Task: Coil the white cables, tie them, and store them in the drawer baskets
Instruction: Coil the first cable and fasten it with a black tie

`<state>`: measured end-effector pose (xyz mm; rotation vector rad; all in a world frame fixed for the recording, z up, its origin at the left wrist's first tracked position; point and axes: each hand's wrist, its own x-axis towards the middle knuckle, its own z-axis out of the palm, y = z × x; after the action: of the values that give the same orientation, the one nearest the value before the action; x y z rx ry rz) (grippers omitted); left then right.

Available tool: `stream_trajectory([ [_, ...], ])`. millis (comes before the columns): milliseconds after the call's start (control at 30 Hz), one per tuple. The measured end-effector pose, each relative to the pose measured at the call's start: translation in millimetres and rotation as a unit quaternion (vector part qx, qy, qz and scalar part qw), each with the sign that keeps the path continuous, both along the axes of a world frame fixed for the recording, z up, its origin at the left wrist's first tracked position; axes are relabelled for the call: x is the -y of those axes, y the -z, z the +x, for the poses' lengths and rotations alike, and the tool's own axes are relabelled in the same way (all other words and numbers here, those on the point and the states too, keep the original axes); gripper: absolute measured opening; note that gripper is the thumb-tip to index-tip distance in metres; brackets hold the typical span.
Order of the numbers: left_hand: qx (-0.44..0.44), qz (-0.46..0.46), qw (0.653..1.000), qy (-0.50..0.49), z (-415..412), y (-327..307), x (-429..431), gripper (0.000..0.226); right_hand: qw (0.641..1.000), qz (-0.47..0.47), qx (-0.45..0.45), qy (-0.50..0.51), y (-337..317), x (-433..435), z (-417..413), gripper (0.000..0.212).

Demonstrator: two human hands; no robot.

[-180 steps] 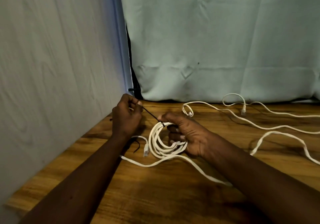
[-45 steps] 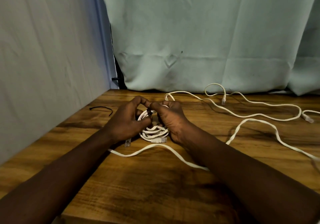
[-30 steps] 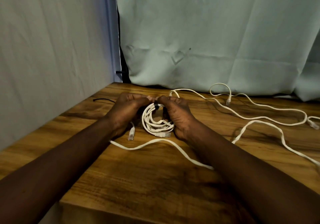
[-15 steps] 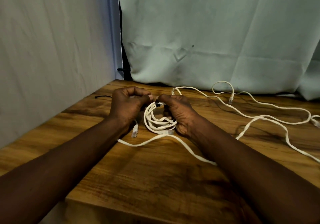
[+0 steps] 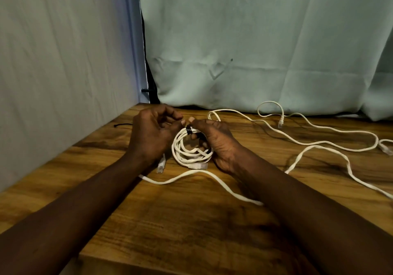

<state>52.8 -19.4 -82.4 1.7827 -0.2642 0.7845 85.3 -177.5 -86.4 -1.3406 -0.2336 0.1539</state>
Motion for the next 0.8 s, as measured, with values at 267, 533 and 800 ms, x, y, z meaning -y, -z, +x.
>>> stream_trajectory([
  [267, 0.034, -0.034, 0.999, -0.025, 1, -5, -1, 0.013, 0.995, 0.045, 0.049, -0.069, 2, 0, -1, 0.020],
  [533, 0.050, 0.020, 0.990, 0.132, -4, -14, -5, 0.018, 0.976, 0.053, 0.055, -0.204, -7, 27, 6, 0.034],
  [800, 0.084, 0.127, 0.981, 0.120, -6, -14, -6, 0.019, 0.962, 0.082, -0.001, -0.259, -8, 48, 15, 0.044],
])
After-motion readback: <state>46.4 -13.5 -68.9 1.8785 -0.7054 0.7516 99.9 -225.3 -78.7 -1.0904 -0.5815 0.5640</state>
